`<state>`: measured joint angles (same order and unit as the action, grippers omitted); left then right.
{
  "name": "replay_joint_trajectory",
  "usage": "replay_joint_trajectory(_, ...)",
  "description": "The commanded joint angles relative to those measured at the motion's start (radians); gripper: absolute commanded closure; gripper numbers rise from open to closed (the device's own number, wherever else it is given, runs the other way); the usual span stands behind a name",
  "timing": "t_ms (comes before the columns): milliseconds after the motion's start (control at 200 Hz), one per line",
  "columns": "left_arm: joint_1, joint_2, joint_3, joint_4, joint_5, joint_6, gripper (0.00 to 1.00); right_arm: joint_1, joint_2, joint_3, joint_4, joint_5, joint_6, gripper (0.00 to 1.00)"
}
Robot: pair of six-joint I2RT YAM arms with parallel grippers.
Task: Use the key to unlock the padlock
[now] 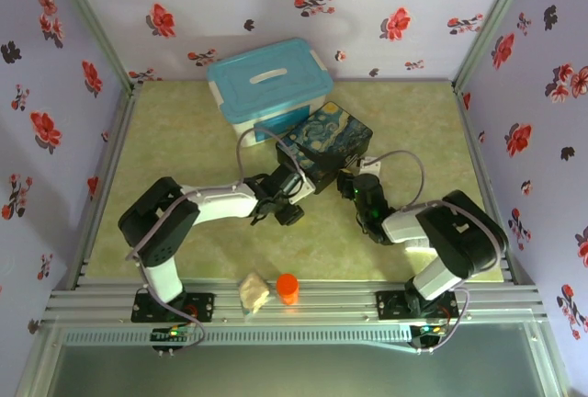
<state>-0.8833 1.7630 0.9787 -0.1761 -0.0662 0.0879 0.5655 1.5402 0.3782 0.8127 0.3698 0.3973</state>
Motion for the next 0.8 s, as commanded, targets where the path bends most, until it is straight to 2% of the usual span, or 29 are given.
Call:
replay_joint_trajectory(0,0.008,-0.105,0.010,0.009,0.010,-0.076,0.39,-0.043,-0.115,0.045,-0.225,0.026,0.062,0.42)
replay_joint_trajectory(125,0.009,-0.209,0.039,0.028,0.004,-0.150,0.30,-0.127,-0.179,0.134,-0.429,-0.030,0.104,0.34)
replay_joint_trajectory(160,0.010,-0.234,0.048,0.033,-0.008,-0.167,0.27,-0.160,-0.184,0.160,-0.472,-0.087,0.114,0.31)
replay_joint_trajectory(240,0.012,-0.260,0.085,0.030,-0.019,-0.189,0.23,-0.247,-0.174,0.216,-0.540,-0.205,0.131,0.31)
replay_joint_trajectory(370,0.010,-0.218,0.175,-0.009,-0.031,-0.186,0.22,-0.375,-0.146,0.243,-0.486,-0.401,0.173,0.37)
replay_joint_trajectory(445,0.009,-0.174,0.215,-0.014,-0.051,-0.164,0.22,-0.423,-0.125,0.260,-0.441,-0.423,0.178,0.38)
replay_joint_trajectory(560,0.001,-0.086,0.291,-0.048,-0.090,-0.126,0.21,-0.471,-0.040,0.363,-0.453,-0.436,0.183,0.32)
replay_joint_trajectory(695,-0.005,-0.007,0.353,-0.053,-0.113,-0.075,0.20,-0.496,0.114,0.542,-0.501,-0.468,0.159,0.31)
replay_joint_trajectory(790,-0.005,0.034,0.390,-0.058,-0.114,-0.061,0.20,-0.517,0.242,0.668,-0.519,-0.571,0.155,0.33)
